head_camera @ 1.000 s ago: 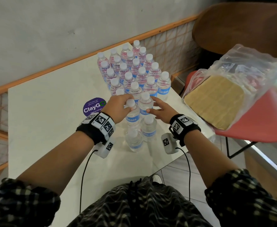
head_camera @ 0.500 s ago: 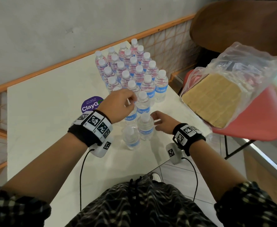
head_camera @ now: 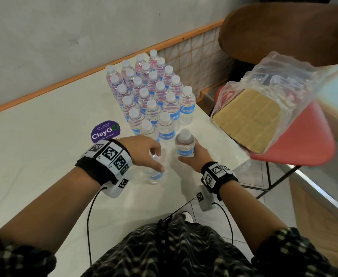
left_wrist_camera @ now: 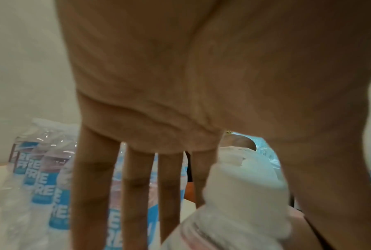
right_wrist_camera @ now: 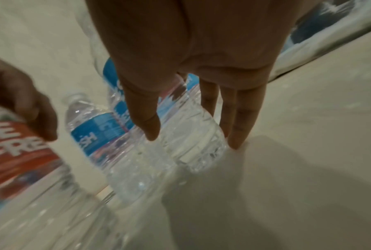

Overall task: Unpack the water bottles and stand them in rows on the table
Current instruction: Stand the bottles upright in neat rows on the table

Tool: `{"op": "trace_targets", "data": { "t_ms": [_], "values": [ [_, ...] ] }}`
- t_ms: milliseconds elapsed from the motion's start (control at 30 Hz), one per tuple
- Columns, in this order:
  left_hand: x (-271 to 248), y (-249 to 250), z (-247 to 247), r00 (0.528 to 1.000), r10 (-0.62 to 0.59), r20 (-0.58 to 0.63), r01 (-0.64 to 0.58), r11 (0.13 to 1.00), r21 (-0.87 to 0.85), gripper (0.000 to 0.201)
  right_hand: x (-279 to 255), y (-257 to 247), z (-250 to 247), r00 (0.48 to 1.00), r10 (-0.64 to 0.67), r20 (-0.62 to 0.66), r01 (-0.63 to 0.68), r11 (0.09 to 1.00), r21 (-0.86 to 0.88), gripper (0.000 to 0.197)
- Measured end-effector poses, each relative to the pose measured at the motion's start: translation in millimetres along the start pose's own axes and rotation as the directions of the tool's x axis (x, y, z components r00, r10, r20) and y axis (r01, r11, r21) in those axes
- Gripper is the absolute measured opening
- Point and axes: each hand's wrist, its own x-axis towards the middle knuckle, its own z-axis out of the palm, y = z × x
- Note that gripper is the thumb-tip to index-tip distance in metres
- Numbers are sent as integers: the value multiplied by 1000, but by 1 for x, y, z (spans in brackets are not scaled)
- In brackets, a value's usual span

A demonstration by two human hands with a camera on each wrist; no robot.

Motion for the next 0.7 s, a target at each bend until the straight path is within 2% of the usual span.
{"op": "trace_targets", "data": {
  "t_ms": [100, 167, 333, 433, 500, 700],
  "values": [
    [-2, 3, 5, 992, -45, 116, 38, 997, 65, 73, 4, 9, -16, 993, 53, -107, -54, 999, -2, 75],
    [0, 6, 7, 990, -62, 126, 47, 992, 116, 76, 8, 15, -26, 983, 87, -164, -86, 996, 12, 74],
    [12, 12, 10, 1000, -15, 9, 15, 999, 34, 66, 15, 28, -46, 960, 120, -251, -119, 993, 21, 69],
    [22, 21, 8, 996, 19, -87, -26, 997, -74, 66, 20, 29, -52, 961, 136, -243, -135, 991, 21, 72],
    [32, 30, 6, 990, 35, -138, -47, 995, -88, 66, 23, 30, -53, 963, 140, -228, -140, 990, 18, 73],
    [60, 61, -6, 981, 94, -172, -110, 990, -85, 63, 31, 34, -58, 971, 137, -195, -138, 990, 10, 74]
  ]
}}
